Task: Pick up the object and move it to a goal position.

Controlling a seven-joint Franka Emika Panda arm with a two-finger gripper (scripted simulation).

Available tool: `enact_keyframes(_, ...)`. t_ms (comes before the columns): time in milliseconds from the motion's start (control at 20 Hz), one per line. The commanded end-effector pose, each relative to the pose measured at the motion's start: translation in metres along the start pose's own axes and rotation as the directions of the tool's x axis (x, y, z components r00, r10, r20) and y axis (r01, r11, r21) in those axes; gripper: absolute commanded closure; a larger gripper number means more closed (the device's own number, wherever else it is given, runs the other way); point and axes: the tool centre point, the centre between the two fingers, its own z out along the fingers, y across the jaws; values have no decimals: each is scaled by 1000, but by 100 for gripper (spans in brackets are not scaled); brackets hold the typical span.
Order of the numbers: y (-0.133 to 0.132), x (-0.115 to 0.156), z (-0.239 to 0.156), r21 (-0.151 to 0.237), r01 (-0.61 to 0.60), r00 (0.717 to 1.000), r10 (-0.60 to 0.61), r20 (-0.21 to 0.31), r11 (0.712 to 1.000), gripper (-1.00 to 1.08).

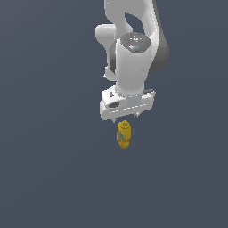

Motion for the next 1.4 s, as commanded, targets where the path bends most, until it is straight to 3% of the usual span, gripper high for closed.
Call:
enact_keyframes(0,0,0,3,0,0,1000,0,0,1000,-92)
enact_keyframes(750,0,1,50,0,3,1000,-3,-2,1000,-92)
enact_keyframes(800,0,1,50,0,3,1000,-3,-2,1000,108)
enact_keyframes(1350,0,2,50,0,3,1000,-3,-2,1000,108)
